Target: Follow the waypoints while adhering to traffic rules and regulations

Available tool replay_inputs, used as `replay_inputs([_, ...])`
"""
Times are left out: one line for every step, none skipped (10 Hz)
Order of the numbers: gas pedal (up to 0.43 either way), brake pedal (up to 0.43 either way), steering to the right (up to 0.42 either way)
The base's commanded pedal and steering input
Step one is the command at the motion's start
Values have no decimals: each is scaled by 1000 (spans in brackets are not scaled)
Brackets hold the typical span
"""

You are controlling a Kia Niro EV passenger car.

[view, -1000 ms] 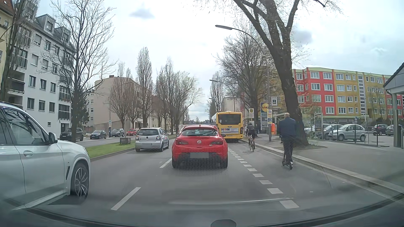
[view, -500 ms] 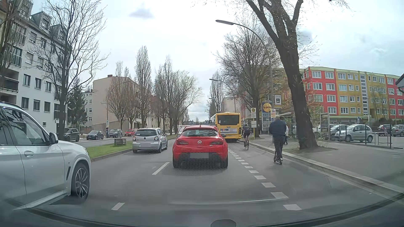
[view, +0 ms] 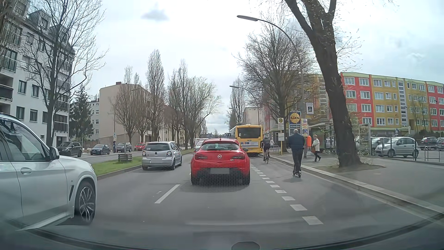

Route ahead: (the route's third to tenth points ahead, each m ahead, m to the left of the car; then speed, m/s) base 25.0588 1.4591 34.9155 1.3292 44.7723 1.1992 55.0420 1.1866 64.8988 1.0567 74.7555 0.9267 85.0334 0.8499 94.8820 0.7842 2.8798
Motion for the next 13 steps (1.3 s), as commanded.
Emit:
replay_inputs([118,0,7])
replay_inputs([118,0,7])
replay_inputs([118,0,7])
replay_inputs([118,0,8])
replay_inputs([118,0,8])
replay_inputs([118,0,8])
replay_inputs([118,0,8])
replay_inputs([118,0,8])
replay_inputs([118,0,8])
replay_inputs([87,0,8])
replay_inputs([79,0,8])
replay_inputs([59,0,8])
replay_inputs([39,0,8])
